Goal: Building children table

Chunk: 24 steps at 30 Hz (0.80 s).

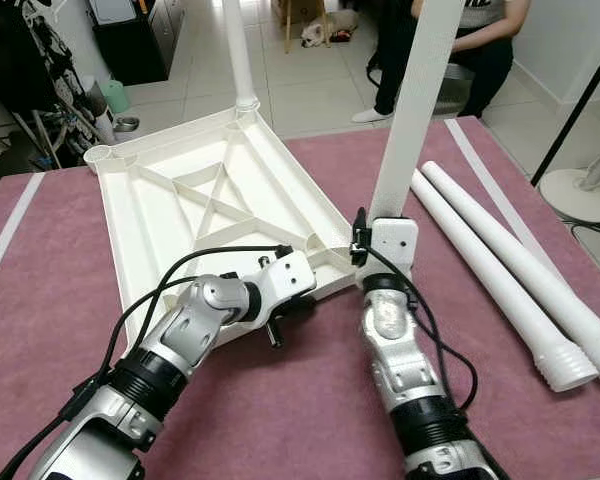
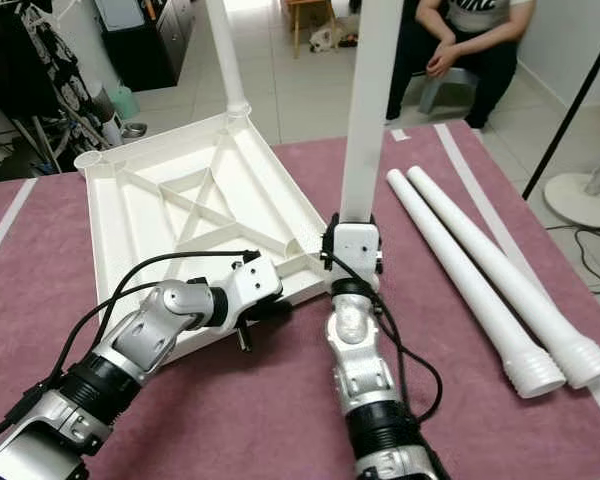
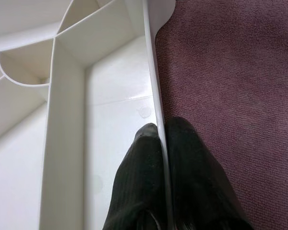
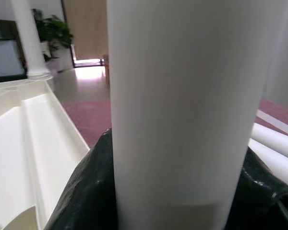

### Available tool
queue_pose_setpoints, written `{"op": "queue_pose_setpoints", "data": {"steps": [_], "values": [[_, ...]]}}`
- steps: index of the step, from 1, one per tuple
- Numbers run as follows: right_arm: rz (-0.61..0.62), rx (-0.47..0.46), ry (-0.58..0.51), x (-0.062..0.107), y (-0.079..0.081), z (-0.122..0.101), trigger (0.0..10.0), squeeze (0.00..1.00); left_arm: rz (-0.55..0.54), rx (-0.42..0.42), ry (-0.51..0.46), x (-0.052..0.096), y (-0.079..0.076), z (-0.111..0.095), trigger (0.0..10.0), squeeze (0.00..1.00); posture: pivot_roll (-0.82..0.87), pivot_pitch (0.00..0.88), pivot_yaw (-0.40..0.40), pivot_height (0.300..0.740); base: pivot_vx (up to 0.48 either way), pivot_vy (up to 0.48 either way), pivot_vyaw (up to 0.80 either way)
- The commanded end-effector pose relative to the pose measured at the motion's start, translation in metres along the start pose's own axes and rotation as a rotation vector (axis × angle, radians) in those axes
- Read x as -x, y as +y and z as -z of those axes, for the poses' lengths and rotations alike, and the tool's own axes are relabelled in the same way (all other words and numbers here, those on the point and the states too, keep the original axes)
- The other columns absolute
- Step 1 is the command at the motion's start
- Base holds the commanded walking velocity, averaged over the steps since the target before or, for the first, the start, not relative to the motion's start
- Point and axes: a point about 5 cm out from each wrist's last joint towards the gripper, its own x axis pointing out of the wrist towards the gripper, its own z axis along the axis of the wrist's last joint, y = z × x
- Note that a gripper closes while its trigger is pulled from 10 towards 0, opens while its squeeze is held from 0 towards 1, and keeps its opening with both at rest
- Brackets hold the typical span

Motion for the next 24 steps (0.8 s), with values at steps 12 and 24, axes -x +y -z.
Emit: {"op": "queue_pose_setpoints", "data": {"steps": [12, 24], "values": [[-0.035, 0.017, 0.234, 0.016, -0.011, 0.049, 10.0, 1.0, -0.104, -0.054, 0.01, 0.007, 0.015, -0.003, 10.0, 0.0, -0.08, 0.0, 0.173, 0.74, 0.0, 0.0, 0.0], [-0.267, -0.029, 0.089, 0.005, -0.005, 0.023, 10.0, 0.0, -0.107, -0.048, 0.006, 0.006, 0.014, -0.003, 10.0, 0.0, -0.09, 0.0, 0.172, 0.74, 0.0, 0.0, 0.0]]}}
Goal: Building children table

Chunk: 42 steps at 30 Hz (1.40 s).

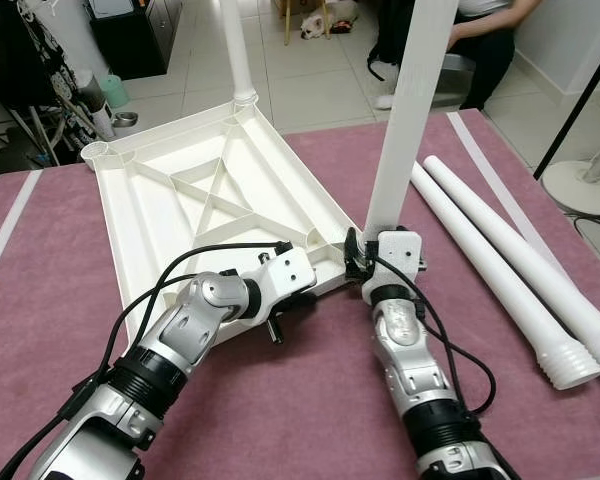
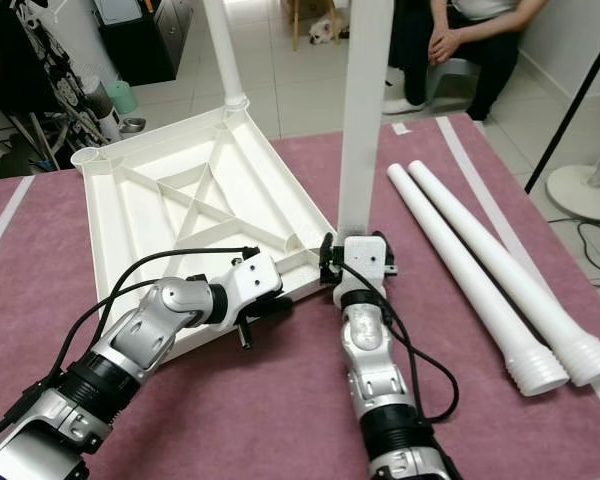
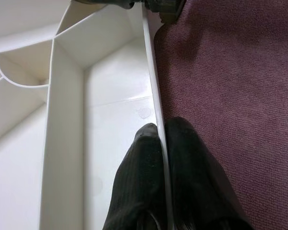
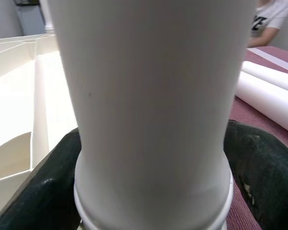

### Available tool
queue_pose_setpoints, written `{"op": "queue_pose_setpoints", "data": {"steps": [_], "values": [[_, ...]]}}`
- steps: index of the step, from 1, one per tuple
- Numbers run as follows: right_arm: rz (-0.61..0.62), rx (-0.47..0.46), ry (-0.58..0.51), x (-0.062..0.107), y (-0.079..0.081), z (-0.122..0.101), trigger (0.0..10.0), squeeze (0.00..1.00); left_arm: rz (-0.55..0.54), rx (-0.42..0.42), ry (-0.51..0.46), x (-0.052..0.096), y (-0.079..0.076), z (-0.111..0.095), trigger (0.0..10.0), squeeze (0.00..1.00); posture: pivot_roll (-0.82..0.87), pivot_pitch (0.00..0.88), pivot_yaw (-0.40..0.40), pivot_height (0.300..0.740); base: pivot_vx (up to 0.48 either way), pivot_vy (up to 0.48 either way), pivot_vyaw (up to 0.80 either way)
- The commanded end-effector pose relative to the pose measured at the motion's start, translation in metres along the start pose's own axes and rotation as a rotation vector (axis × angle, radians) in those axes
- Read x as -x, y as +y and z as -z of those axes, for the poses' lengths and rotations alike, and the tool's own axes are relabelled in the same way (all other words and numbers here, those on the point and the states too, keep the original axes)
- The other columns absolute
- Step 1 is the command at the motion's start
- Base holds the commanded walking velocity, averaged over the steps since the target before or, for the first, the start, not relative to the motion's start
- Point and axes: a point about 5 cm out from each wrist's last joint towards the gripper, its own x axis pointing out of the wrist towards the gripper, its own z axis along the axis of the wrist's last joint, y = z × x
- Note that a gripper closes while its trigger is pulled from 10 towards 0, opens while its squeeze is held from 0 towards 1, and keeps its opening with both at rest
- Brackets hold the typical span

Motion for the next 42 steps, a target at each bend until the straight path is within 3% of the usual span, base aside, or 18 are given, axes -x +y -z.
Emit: {"op": "queue_pose_setpoints", "data": {"steps": [1, 13, 29, 42], "values": [[-0.073, -0.026, 0.043, 0.006, 0.008, 0.008, 10.0, 0.0, -0.097, -0.041, 0.022, 0.004, 0.011, 0.0, 10.0, 0.0, -0.09, 0.0, 0.173, 0.74, 0.0, 0.0, 0.0], [-0.169, -0.054, -0.007, 0.001, 0.012, -0.002, 10.0, 0.0, -0.1, -0.04, 0.021, 0.004, 0.012, 0.0, 10.0, 0.0, -0.09, 0.001, 0.175, 0.74, 0.0, 0.0, 0.0], [-0.179, -0.042, -0.07, -0.005, 0.008, -0.017, 10.0, 0.0, -0.102, -0.038, 0.022, 0.004, 0.012, 0.0, 10.0, 0.0, -0.09, 0.001, 0.174, 0.74, 0.0, 0.0, 0.0], [-0.224, 0.042, -0.163, -0.005, -0.01, -0.041, 10.0, 0.0, -0.102, -0.038, 0.023, 0.004, 0.012, 0.0, 10.0, 0.0, -0.09, 0.0, 0.174, 0.74, 0.0, 0.0, 0.0]]}}
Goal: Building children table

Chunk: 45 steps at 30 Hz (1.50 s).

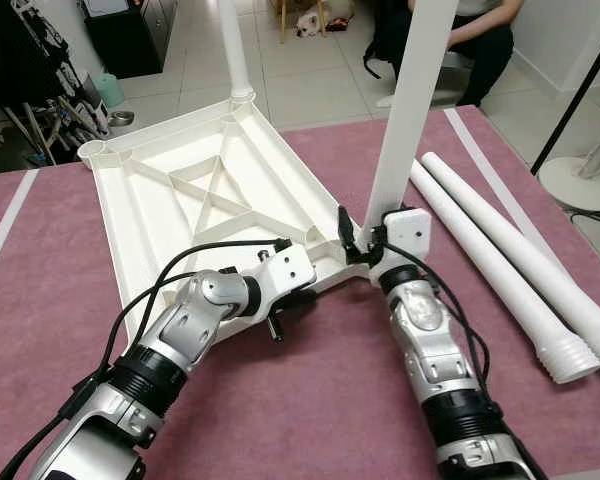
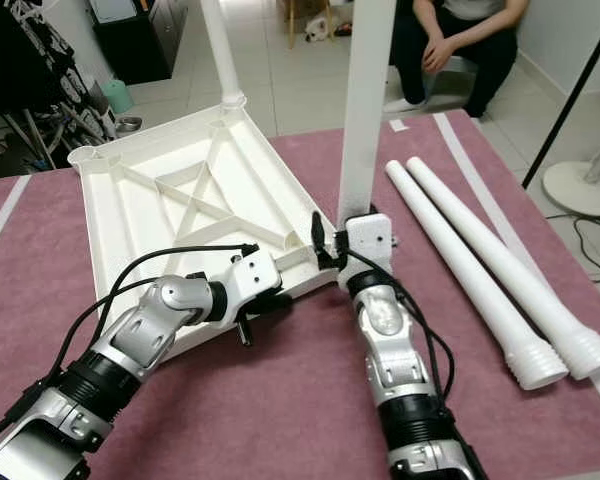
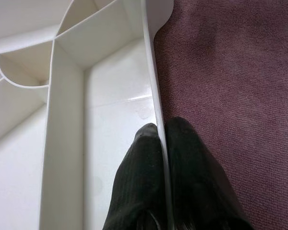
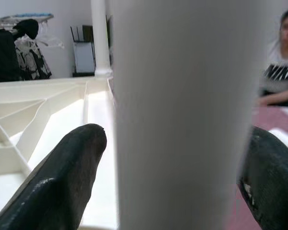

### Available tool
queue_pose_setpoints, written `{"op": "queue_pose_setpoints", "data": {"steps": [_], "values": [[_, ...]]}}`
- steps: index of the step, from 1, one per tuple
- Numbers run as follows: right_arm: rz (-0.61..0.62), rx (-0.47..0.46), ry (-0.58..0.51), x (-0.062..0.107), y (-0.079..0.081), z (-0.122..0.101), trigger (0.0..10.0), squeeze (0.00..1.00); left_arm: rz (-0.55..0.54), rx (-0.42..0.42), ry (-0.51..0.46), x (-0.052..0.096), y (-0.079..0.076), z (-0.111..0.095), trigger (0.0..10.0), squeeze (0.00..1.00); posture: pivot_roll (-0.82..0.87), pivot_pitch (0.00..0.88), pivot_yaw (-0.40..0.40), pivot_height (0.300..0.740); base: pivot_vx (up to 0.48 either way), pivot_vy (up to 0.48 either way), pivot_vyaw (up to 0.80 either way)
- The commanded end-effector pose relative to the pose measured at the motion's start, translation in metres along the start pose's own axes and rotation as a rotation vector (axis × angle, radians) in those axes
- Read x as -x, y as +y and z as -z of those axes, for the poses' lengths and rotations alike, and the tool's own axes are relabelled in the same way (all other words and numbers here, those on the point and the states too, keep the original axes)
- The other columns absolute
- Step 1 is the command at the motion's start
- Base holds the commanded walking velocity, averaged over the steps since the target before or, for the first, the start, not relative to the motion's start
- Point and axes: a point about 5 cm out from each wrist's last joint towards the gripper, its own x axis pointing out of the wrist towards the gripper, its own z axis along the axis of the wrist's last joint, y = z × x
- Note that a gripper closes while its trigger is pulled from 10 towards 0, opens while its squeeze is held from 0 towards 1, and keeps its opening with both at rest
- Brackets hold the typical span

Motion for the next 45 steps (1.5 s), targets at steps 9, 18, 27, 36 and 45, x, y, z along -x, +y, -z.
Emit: {"op": "queue_pose_setpoints", "data": {"steps": [9, 18, 27, 36, 45], "values": [[-0.151, 0.021, 0.031, 0.006, -0.006, -0.006, 10.0, 0.0, -0.091, -0.041, 0.027, 0.003, 0.01, 0.002, 10.0, 0.0, -0.09, 0.0, 0.174, 0.74, 0.0, 0.0, 0.0], [-0.23, 0.045, 0.062, 0.005, -0.023, -0.007, 10.0, 0.0, -0.087, -0.043, 0.026, 0.003, 0.01, 0.001, 10.0, 0.0, -0.1, 0.0, 0.18, 0.74, 0.0, 0.0, 0.0], [-0.338, 0.015, 0.08, -0.004, -0.025, -0.011, 10.0, 0.0, -0.088, -0.045, 0.03, 0.006, 0.011, 0.002, 10.0, 0.0, -0.09, 0.001, 0.18, 0.74, 0.0, 0.0, 0.0], [-0.573, 0.009, 0.143, -0.001, -0.024, -0.014, 10.0, 0.0, -0.089, -0.045, 0.026, 0.006, 0.01, 0.001, 10.0, 0.0, -0.08, 0.002, 0.176, 0.74, 0.0, 0.0, 0.0], [-0.597, 0.041, 0.158, -0.007, -0.034, -0.015, 10.0, 0.0, -0.089, -0.043, 0.026, 0.006, 0.01, 0.001, 10.0, 0.0, -0.08, 0.006, 0.177, 0.74, 0.0, 0.0, 0.0]]}}
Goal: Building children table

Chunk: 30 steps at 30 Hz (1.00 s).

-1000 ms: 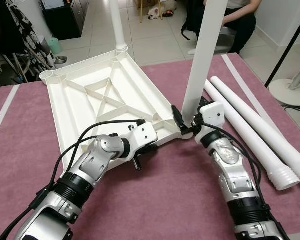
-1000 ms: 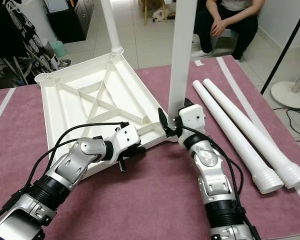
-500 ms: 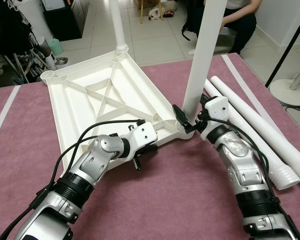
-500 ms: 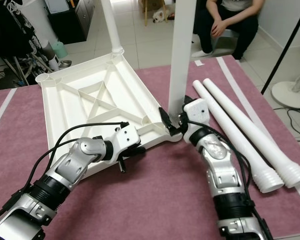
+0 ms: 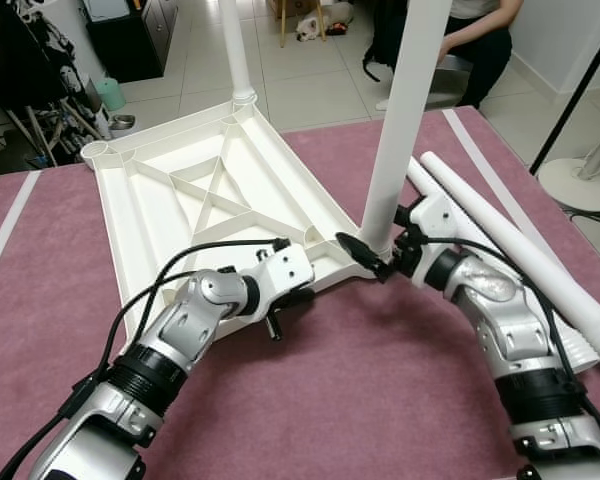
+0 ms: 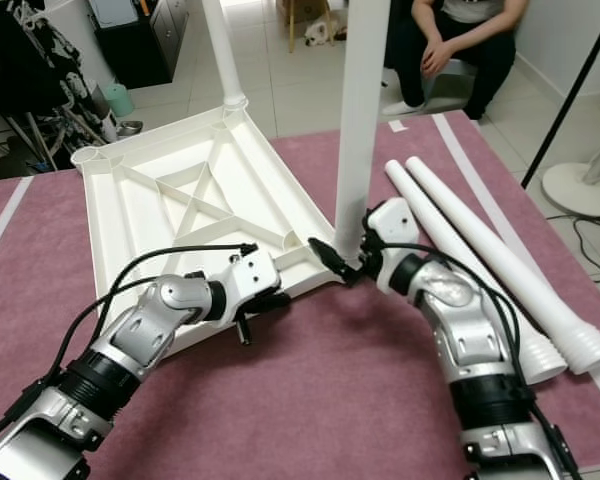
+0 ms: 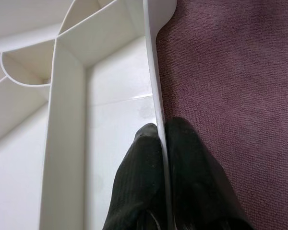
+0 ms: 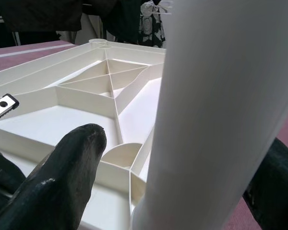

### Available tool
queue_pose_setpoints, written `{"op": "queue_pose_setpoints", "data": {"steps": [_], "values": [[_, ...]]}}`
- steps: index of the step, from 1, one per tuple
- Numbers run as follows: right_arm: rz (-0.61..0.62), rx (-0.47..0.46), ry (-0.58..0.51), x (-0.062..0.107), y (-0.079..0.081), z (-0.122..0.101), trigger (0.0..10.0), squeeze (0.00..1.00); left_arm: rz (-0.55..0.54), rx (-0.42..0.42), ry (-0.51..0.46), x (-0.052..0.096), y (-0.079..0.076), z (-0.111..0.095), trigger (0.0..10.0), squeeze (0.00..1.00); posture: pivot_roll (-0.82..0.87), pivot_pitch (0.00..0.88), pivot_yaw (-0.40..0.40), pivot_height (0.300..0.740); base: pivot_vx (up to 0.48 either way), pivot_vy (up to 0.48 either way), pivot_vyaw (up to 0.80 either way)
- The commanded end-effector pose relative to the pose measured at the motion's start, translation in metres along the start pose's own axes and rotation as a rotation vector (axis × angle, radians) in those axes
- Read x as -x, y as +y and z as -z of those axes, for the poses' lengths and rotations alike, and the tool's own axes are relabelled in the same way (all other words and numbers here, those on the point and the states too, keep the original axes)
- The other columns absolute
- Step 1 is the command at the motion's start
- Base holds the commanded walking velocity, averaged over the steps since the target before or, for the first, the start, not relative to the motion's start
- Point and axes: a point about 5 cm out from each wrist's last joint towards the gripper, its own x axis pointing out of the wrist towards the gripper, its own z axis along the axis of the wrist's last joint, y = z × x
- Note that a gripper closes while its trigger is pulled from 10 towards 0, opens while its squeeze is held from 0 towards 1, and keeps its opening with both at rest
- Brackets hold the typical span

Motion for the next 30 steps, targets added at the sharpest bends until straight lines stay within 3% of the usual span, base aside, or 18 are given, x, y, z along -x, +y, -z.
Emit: {"op": "queue_pose_setpoints", "data": {"steps": [1, 10, 11, 12, 16, 17, 30], "values": [[-0.014, 0.003, 0.012, -0.001, -0.003, 0.001, 10.0, 0.0, -0.082, -0.038, 0.014, 0.005, 0.008, 0.0, 10.0, 0.0, -0.08, 0.006, 0.177, 0.74, 0.0, 0.0, 0.0], [-0.056, 0.012, 0.037, -0.004, -0.011, 0.001, 10.0, 0.0, -0.085, -0.036, 0.015, 0.005, 0.008, 0.0, 10.0, 0.0, -0.08, 0.005, 0.177, 0.74, 0.0, 0.0, 0.0], [-0.06, 0.017, 0.039, -0.005, -0.011, 0.001, 8.4, 0.0, -0.086, -0.036, 0.016, 0.005, 0.008, 0.0, 10.0, 0.0, -0.08, 0.005, 0.177, 0.74, 0.0, 0.0, 0.0], [-0.061, 0.019, 0.039, -0.005, -0.012, 0.001, 5.5, 0.0, -0.087, -0.036, 0.016, 0.006, 0.008, 0.0, 10.0, 0.0, -0.08, 0.005, 0.177, 0.74, 0.0, 0.0, 0.0], [-0.062, 0.02, 0.039, -0.006, -0.012, 0.001, 5.5, 0.0, -0.087, -0.035, 0.017, 0.006, 0.009, 0.001, 10.0, 0.0, -0.08, 0.005, 0.177, 0.74, 0.0, 0.0, 0.0], [-0.058, 0.019, 0.036, -0.006, -0.013, 0.001, 0.0, 0.0, -0.087, -0.035, 0.017, 0.006, 0.008, 0.001, 10.0, 0.0, -0.08, 0.005, 0.177, 0.74, 0.0, 0.0, 0.0], [-0.066, 0.011, 0.03, -0.01, -0.009, 0.005, 0.0, 0.0, -0.089, -0.036, 0.018, 0.005, 0.009, 0.001, 10.0, 0.0, -0.08, 0.005, 0.178, 0.74, 0.0, 0.0, 0.0]]}}
